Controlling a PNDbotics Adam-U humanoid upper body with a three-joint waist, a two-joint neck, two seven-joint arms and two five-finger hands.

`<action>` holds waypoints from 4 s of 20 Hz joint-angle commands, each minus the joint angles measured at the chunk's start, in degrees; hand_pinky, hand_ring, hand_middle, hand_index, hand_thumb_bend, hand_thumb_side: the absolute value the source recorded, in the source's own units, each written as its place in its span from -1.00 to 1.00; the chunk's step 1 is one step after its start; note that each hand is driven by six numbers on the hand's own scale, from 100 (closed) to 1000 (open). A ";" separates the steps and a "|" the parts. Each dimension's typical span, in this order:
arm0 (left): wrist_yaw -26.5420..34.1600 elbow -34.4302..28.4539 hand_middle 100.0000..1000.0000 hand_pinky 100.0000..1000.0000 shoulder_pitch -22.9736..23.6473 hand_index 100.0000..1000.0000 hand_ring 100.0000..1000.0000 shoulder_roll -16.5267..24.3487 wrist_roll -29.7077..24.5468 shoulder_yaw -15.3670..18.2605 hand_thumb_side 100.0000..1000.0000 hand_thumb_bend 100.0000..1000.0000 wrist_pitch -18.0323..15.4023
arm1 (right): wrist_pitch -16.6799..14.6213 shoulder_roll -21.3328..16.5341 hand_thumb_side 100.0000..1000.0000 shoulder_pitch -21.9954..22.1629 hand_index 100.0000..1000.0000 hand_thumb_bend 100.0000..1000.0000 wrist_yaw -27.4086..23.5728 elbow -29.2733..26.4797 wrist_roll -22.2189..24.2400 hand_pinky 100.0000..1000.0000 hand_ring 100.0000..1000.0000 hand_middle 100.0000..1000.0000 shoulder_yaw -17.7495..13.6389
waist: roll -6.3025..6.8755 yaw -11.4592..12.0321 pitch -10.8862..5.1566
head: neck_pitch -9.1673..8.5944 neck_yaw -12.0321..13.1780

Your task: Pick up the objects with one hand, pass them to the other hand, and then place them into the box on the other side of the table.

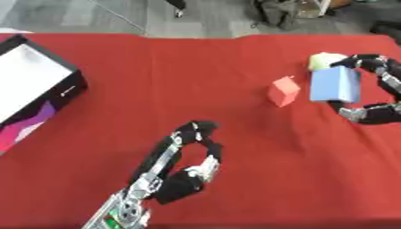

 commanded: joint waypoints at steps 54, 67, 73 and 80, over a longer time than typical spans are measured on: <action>33.15 -9.13 1.00 1.00 -10.88 0.47 1.00 7.51 6.70 -5.57 0.32 -0.11 9.16 | -3.69 5.33 -0.99 -9.38 0.36 -0.95 -17.97 -22.89 17.76 0.60 0.16 -0.32 14.87 | -0.08 1.08 -1.06 | 0.02 -0.93; 34.68 -9.13 1.00 1.00 -9.35 0.48 1.00 7.93 1.83 -5.21 0.11 -0.25 3.28 | -3.59 4.78 -0.99 -8.59 0.36 -0.97 -17.77 -22.89 16.62 0.59 0.17 -0.32 13.28 | -0.16 0.90 -1.04 | 0.07 -0.87; 35.47 -9.13 1.00 1.00 -9.13 0.49 1.00 8.00 0.87 -4.39 -0.03 -0.36 1.18 | -3.44 4.67 -0.98 -7.91 0.36 -0.98 -17.17 -22.89 15.54 0.59 0.17 -0.32 12.57 | -0.15 0.79 -0.97 | 0.21 -1.04; 36.32 -9.13 1.00 1.00 -8.87 0.50 1.00 8.08 -0.50 -3.64 -0.06 -0.37 -1.08 | -3.12 4.55 -0.99 -7.65 0.36 -0.98 -16.71 -22.89 14.28 0.59 0.17 -0.32 11.61 | -0.06 0.70 -0.95 | 0.26 -1.38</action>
